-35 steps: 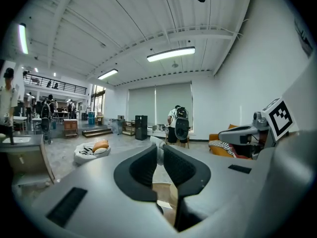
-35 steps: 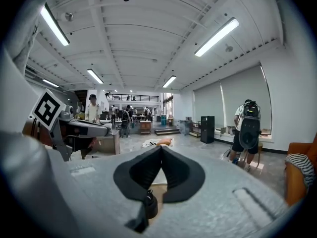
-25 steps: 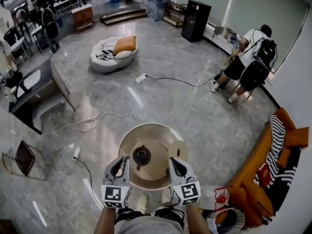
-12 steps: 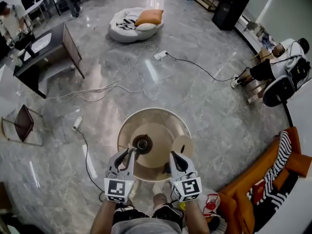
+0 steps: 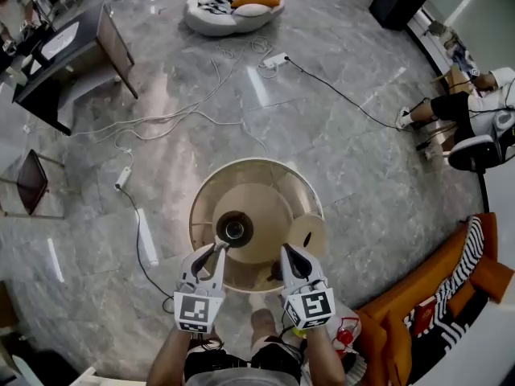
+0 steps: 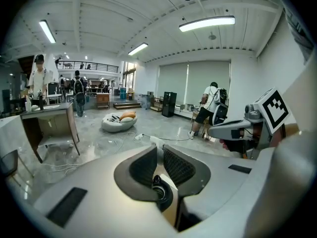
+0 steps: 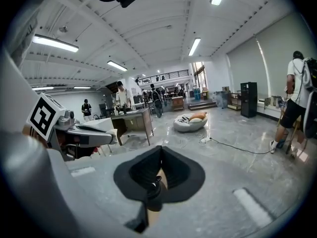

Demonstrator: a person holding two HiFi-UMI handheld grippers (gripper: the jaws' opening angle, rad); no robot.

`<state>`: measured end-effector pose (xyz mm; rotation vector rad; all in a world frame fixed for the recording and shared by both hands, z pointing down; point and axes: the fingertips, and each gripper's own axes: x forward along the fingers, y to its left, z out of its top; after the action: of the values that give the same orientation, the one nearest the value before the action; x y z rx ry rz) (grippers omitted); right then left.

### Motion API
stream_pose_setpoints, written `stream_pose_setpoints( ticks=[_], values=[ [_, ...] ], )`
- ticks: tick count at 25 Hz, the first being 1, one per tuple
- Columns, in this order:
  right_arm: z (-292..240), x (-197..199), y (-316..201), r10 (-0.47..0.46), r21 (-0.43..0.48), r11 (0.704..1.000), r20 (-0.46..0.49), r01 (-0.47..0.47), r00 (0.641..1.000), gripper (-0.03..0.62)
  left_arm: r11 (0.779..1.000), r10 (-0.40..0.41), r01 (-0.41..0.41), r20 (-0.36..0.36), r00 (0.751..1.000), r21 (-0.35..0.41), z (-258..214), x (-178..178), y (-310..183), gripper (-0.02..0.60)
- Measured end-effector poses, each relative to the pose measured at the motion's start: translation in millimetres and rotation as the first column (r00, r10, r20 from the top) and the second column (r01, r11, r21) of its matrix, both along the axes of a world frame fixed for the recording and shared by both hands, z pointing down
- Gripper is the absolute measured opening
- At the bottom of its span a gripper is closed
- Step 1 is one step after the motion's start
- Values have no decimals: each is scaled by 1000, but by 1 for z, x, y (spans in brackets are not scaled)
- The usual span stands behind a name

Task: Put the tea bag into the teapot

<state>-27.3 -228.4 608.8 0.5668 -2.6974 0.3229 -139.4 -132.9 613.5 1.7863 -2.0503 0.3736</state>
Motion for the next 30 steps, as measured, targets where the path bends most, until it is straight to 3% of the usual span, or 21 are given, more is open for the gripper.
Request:
stream_pose_setpoints(
  ticks=[17,30],
  values=[
    [126,-17,-20,-25,-78,997,-63,20,998,-2,994,-38,28,-98,994,-104,125,-12,-27,55],
    [158,-2,-24,-26,-125,992,-71,17,997,-2,984,-12,-4,-86,996,-176,185,-3,-51,55]
  ],
)
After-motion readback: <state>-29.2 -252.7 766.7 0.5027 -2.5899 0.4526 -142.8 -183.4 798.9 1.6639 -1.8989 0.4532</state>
